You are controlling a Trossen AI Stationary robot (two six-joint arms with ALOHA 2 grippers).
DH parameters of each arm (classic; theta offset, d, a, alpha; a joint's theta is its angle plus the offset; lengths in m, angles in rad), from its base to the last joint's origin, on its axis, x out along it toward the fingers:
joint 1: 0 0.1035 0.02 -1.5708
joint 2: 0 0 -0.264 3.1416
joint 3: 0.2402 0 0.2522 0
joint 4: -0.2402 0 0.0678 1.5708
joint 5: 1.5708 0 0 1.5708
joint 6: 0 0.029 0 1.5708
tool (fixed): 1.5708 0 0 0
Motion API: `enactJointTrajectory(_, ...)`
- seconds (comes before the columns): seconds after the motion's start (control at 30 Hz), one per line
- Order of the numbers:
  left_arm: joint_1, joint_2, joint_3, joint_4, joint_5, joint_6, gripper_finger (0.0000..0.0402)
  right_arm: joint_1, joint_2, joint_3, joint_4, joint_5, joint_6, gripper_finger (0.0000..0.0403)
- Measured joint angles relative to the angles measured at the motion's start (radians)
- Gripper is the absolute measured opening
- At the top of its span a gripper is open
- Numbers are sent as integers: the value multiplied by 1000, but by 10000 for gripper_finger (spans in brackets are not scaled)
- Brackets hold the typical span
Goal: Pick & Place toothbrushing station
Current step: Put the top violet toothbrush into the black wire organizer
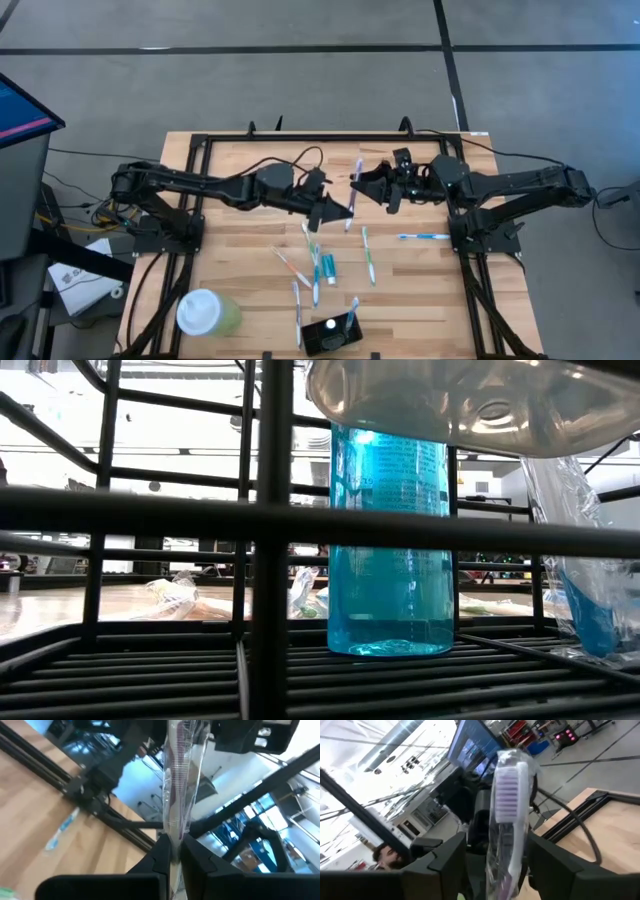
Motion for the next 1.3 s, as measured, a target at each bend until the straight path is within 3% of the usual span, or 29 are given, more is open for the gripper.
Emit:
enactJointTrajectory(0.47, -1, 0, 0, 4, 0, 3, 12, -1, 0, 0, -14, 2, 7, 206)
enactJointTrajectory(0.67, -1, 0, 0, 1, 9, 4, 12, -1, 0, 0, -16, 2, 14, 158)
enactJointTrajectory(0.97, -2, -1, 0, -2, 8, 17, 24, -1, 0, 0, -32, 2, 15, 22)
enactJointTrajectory(1.3, -15, -2, 0, -63, 19, 19, 106, 20, -2, 0, -22, 32, -17, 9)
